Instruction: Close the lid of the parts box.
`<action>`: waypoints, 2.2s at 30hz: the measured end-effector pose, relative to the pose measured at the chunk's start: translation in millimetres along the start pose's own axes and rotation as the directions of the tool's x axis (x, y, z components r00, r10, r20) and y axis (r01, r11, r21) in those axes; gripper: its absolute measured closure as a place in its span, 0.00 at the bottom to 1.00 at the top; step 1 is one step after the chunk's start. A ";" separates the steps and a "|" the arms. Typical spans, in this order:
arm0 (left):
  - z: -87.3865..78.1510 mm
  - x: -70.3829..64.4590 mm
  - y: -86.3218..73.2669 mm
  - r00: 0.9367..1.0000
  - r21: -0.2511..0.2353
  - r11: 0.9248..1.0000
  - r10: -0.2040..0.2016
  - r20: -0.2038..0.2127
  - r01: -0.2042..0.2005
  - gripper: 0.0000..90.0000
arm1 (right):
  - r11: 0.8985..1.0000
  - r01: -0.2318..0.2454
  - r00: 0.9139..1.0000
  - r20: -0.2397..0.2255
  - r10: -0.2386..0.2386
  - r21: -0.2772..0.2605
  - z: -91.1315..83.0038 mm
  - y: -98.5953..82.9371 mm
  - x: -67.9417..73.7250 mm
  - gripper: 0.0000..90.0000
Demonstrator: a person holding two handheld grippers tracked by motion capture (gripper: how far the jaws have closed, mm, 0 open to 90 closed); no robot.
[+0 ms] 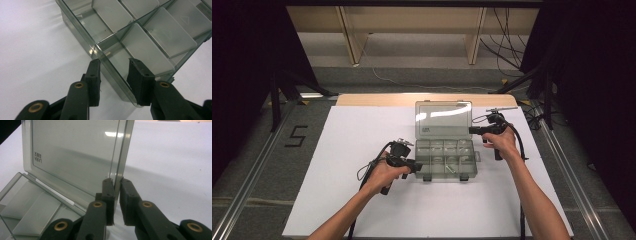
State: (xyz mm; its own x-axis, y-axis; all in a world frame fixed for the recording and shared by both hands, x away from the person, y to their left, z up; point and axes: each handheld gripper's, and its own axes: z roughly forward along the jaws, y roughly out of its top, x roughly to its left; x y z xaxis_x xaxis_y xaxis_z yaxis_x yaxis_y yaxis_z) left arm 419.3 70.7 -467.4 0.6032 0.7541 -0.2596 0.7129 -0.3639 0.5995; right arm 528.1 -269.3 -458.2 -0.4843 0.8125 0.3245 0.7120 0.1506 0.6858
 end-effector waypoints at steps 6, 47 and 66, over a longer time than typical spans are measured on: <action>-0.6 -0.7 -0.1 1.000 -0.007 1.000 0.015 -0.002 -0.015 0.69 | 0.998 0.035 0.999 0.000 -0.035 -0.059 -1.8 -7.5 2.9 0.92; -26.4 8.2 44.9 0.989 -0.096 0.985 0.138 -0.052 -0.142 0.27 | 0.950 0.193 0.980 0.094 -0.175 -0.244 -6.8 -32.8 14.9 0.94; -51.4 22.7 132.7 0.963 -0.283 0.932 0.170 -0.207 -0.226 0.88 | 0.956 0.179 0.983 0.081 -0.164 -0.233 -6.4 -32.9 15.7 0.94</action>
State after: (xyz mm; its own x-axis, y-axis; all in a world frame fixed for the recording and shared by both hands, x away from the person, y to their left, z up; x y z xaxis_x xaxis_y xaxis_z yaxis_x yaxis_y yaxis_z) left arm 509.2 67.7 -354.8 0.6283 0.7779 0.0089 0.4275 -0.3548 0.8315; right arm 493.8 -265.0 -471.4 -0.5517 0.8198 0.1531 0.4755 0.1584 0.8654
